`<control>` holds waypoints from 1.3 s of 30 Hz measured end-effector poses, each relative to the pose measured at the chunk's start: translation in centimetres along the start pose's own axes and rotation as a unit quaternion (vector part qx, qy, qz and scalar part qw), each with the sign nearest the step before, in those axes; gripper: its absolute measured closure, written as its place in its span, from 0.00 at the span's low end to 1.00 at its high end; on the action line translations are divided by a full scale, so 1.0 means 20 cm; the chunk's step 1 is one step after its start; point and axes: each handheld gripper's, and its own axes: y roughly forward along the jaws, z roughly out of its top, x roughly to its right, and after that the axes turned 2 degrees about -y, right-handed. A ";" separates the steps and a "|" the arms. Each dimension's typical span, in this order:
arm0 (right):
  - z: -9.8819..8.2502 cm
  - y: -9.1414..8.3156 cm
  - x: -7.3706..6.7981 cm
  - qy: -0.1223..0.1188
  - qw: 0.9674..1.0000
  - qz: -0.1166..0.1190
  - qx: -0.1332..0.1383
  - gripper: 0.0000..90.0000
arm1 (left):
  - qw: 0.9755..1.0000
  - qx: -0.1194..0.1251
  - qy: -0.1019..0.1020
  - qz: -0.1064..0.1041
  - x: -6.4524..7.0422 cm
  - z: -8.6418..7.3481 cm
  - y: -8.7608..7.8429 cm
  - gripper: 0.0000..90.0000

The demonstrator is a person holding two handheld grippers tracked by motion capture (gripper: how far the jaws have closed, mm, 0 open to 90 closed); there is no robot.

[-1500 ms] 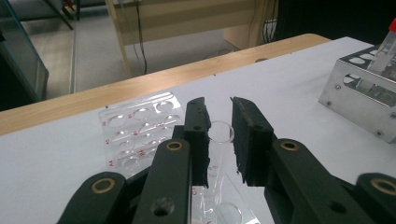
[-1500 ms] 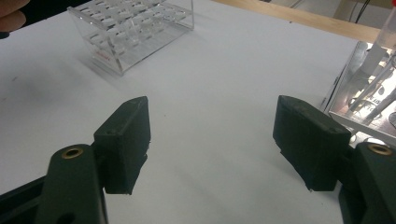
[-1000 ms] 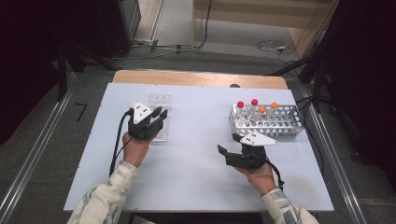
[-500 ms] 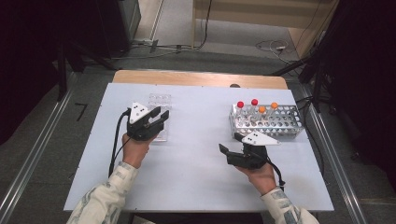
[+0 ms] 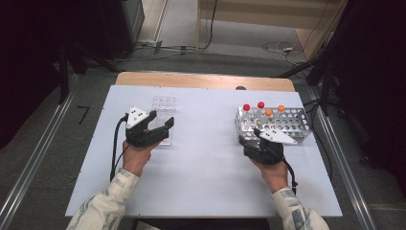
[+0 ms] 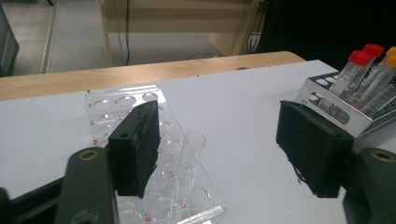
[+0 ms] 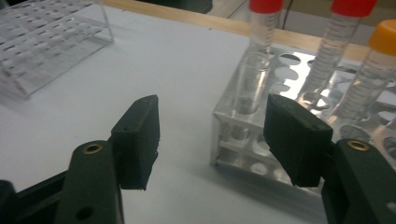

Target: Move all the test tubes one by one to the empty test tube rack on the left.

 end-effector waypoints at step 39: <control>0.12 0.03 0.09 0.009 0.998 -0.021 0.051 0.81 | 1.000 -0.002 0.005 -0.006 0.03 -0.02 -0.02 0.26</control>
